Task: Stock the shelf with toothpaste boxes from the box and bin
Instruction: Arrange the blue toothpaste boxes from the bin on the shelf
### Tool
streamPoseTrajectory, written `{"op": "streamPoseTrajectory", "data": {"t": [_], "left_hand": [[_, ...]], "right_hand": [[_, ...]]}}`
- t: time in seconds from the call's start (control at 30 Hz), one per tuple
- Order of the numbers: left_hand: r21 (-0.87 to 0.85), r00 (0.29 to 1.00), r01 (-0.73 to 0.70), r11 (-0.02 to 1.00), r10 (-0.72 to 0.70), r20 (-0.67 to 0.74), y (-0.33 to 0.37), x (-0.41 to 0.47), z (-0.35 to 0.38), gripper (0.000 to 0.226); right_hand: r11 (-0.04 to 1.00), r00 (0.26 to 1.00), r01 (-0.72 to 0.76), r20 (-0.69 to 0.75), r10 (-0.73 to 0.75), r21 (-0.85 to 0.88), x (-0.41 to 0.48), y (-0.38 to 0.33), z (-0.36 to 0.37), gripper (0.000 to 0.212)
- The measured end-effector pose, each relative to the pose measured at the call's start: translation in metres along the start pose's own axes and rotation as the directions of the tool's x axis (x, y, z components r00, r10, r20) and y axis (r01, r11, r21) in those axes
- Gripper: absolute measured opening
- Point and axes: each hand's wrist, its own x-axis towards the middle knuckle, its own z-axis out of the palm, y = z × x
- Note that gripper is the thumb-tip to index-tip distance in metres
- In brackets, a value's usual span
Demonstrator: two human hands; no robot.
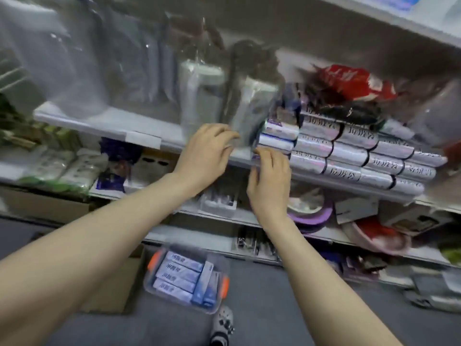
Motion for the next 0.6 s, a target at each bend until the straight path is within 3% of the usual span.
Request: {"op": "streamPoseTrajectory", "data": {"t": [0.27,0.6], "left_hand": [[-0.031,0.951,0.249,0.968,-0.238,0.197,-0.06,-0.132,0.074,0.03],[0.018,0.743,0.557,0.83,-0.508,0.436,-0.099,-0.287,0.207,0.036]], "right_hand": [[0.991,0.939,-0.121,0.331,0.098,0.05,-0.129,-0.001,0.086,0.047],[0.953,0.764,-0.302,0.6,0.236,0.01,-0.271,0.053,0.196,0.05]]}}
